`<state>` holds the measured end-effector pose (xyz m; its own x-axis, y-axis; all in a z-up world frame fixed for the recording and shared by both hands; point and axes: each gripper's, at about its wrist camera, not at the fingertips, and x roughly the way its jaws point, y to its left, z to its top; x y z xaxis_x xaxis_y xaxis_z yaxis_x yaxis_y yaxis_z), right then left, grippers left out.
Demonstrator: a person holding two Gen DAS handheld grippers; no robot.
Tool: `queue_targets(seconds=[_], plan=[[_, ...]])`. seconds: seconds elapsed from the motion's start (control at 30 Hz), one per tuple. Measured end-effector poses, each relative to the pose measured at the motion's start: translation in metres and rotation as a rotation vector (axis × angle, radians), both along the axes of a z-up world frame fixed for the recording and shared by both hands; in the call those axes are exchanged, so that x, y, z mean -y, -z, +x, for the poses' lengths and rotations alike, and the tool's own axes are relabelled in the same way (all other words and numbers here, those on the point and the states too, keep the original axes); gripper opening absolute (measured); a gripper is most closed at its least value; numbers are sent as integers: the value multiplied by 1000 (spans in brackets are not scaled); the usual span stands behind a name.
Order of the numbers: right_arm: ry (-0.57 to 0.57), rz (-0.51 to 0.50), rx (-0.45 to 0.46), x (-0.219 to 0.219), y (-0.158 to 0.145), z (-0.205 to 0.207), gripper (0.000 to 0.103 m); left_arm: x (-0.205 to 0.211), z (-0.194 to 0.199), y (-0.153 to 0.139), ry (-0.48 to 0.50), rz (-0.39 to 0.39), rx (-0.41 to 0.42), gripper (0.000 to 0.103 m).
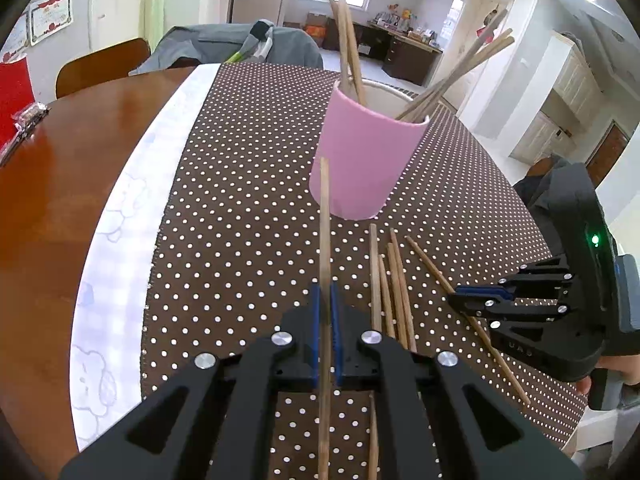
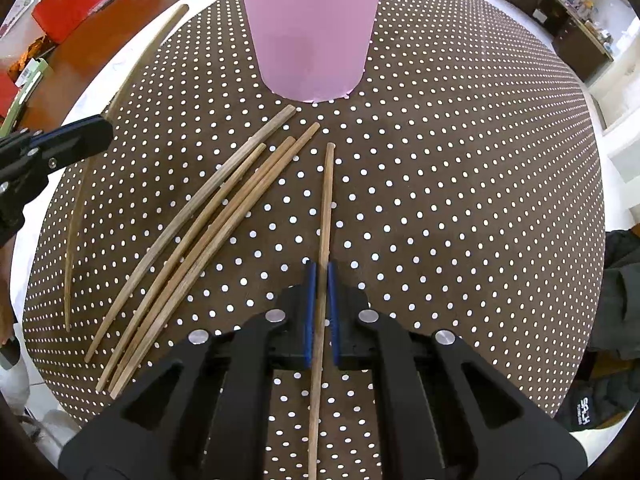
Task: Organize utensils
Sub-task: 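Lift both held chopsticks upright and bring them above the pink cup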
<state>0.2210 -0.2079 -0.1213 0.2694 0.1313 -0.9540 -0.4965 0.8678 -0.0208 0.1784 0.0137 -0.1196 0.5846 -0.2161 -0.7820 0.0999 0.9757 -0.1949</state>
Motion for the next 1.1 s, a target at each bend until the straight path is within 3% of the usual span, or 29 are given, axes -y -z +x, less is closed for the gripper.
queue_targets(seconds=[0.23, 0.4, 0.8, 0.93, 1.1], plan=[[50, 173, 49, 33, -7, -8, 5, 4, -4, -12, 24, -25, 28, 6], [64, 327, 175, 52, -44, -13, 5, 10, -7, -35, 44, -59, 120, 6], [82, 591, 536, 54, -141, -20, 5, 32, -3, -118, 62, -97, 508, 6], [85, 641, 593, 48, -159, -18, 5, 37, 9, -138, 29, -95, 654, 6], [106, 671, 664, 36, -176, -4, 5, 41, 31, -149, -26, -89, 758, 6]])
